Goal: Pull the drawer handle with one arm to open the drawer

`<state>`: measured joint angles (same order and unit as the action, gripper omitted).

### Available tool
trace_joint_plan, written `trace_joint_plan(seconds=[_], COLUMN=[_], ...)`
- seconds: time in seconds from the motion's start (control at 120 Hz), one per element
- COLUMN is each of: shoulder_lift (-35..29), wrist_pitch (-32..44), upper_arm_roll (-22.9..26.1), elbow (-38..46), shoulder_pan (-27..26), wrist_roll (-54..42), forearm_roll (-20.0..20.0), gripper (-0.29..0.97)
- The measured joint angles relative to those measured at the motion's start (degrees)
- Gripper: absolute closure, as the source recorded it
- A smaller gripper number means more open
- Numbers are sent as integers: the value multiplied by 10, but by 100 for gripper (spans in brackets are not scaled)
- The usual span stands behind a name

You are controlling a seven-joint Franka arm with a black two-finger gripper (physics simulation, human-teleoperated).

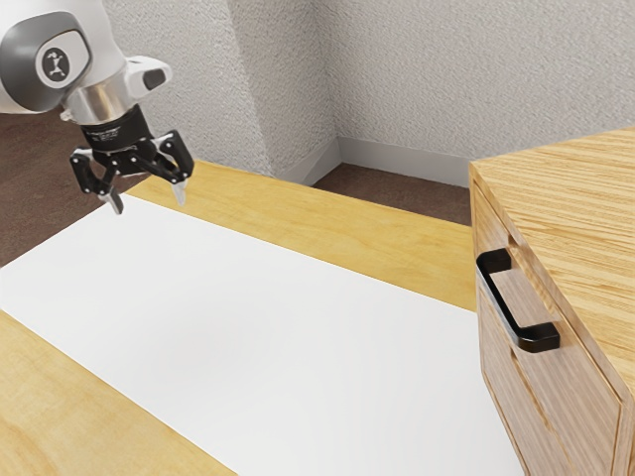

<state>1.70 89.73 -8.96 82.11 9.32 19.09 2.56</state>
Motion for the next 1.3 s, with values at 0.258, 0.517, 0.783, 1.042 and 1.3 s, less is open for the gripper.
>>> trace_joint_plan(seconds=[0.258, 0.517, 0.783, 1.042, 1.3], shoulder_lift=[-2, -60, -15, 6, -64], wrist_pitch=[-3, -29, -35, -37, -69], upper_arm_roll=[0, 13, 10, 9, 10], elbow=[-25, -99, -95, -66, 64], shoulder_pan=[7, -95, -125, -92, -139], wrist_roll=[-31, -28, -26, -25, -15], forearm_roll=[0, 31, 38, 41, 18], gripper=[0, 0, 0, 0, 0])
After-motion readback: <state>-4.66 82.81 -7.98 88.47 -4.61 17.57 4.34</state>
